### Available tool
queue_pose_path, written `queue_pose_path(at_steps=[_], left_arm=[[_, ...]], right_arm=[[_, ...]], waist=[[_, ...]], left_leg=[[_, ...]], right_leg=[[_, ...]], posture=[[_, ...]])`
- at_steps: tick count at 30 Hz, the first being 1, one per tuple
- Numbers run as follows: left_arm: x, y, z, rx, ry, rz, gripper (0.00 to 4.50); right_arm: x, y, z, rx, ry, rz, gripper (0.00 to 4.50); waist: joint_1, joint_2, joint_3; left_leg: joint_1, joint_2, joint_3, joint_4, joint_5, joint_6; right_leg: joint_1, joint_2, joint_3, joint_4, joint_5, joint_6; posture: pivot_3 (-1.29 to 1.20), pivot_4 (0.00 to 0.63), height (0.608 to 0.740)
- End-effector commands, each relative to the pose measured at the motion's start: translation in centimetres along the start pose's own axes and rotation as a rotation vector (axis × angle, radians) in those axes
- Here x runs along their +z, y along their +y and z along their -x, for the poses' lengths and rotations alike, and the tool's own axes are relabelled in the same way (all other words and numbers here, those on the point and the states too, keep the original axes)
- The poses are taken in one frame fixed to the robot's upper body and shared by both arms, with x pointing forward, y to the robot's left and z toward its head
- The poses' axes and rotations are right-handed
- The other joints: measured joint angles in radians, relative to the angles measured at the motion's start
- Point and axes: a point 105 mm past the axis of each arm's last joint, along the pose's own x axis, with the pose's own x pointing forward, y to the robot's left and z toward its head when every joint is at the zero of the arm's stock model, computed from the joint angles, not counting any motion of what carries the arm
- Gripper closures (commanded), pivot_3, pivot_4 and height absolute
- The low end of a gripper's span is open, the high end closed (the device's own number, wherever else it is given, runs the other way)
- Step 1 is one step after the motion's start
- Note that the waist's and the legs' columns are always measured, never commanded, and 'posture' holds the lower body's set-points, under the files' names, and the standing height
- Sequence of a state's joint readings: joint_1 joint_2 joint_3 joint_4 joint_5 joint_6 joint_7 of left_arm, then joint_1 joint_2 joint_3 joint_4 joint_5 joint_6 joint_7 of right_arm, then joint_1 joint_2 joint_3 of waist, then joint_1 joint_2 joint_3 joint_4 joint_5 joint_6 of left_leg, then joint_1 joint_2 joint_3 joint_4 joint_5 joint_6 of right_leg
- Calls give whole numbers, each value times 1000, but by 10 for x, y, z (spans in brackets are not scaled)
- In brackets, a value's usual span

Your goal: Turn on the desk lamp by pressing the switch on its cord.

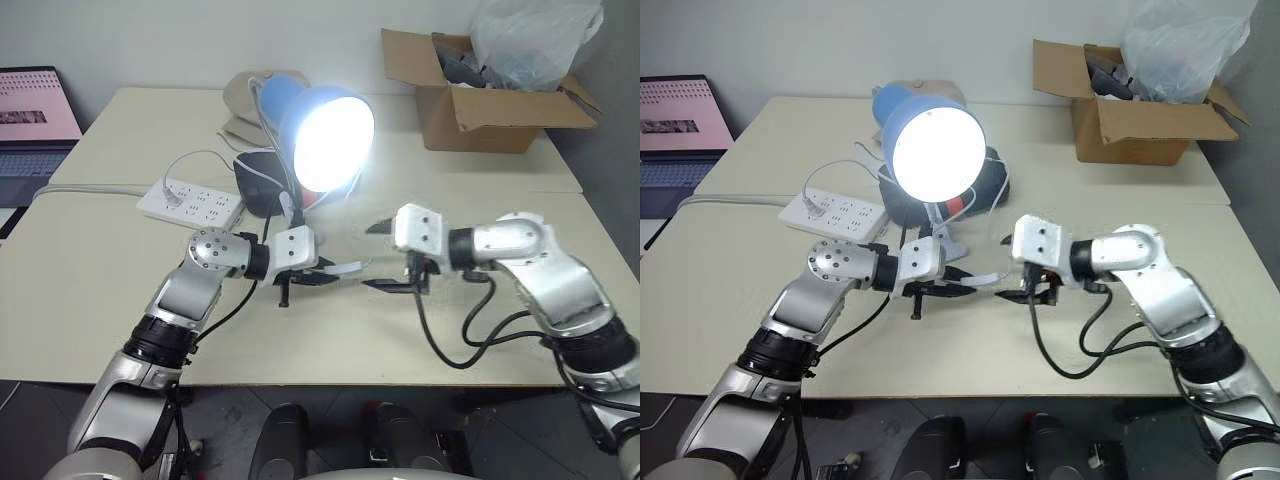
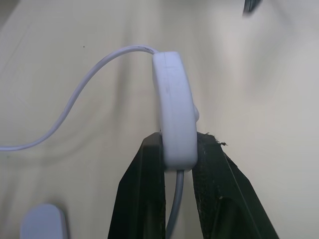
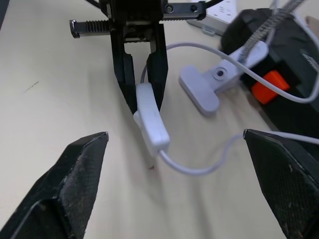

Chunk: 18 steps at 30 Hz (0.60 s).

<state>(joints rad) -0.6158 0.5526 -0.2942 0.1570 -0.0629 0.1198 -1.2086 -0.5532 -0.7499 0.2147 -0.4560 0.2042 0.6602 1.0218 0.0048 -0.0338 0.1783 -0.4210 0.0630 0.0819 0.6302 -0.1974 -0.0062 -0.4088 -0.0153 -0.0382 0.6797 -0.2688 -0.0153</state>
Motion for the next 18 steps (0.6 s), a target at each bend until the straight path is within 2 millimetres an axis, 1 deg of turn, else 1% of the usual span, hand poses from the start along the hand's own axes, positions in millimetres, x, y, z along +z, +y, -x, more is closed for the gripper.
queue_pose_path(at_steps=[1, 3, 7, 9, 10, 13, 16, 18], left_arm=[[2, 12, -11, 29, -1, -44, 4092], [1, 13, -16, 21, -6, -36, 4092], [-7, 17, -24, 7, 21, -53, 4092], [-9, 20, -29, 12, 27, -49, 3392], [-9, 20, -30, 3, 23, -45, 3266], [-6, 21, -32, -16, 12, -46, 2677], [-3, 21, -32, -21, -2, -37, 1889], [-2, 22, -31, -21, -6, -38, 1495]], right_arm=[[5, 14, 27, -75, -34, -95, 0], [1, 20, 31, -116, -22, -131, 0], [-3, 27, 33, -166, -1, -162, 0], [-4, 29, 34, -194, 6, -174, 0], [-5, 30, 35, -204, 11, -178, 0], [-8, 32, 38, -224, 20, -189, 0], [-14, 35, 42, -244, 41, -205, 0], [-18, 35, 44, -254, 57, -211, 0]], waist=[[2, 0, 0], [2, 0, 0], [-9, 0, 0], [-9, 0, 0], [-8, 0, 0], [-7, 0, 0], [-6, 0, 0], [-6, 0, 0]], left_leg=[[0, 0, 0, 0, 0, 0], [0, 0, 0, 0, 0, 0], [0, 0, 0, 0, 0, 0], [2, 0, 0, 0, 0, 0], [2, 0, -1, 0, 0, 0], [1, 0, -1, 0, 0, 0], [0, 0, 0, 0, 0, 0], [-1, 0, 0, 0, 0, 0]], right_leg=[[0, 0, 0, 0, 0, 0], [0, 0, 0, 0, 0, 0], [-1, 0, 1, 1, 0, 0], [0, 0, 1, 1, 0, 1], [0, 1, 0, 1, 0, 1], [0, 1, 0, 1, 0, 1], [0, 1, 0, 0, 0, 1], [0, 1, 0, 0, 0, 1]], posture=[[0, 150, 740], [0, 150, 740], [0, 150, 740], [0, 150, 740], [0, 150, 740], [0, 150, 740], [0, 150, 740], [0, 150, 740]])
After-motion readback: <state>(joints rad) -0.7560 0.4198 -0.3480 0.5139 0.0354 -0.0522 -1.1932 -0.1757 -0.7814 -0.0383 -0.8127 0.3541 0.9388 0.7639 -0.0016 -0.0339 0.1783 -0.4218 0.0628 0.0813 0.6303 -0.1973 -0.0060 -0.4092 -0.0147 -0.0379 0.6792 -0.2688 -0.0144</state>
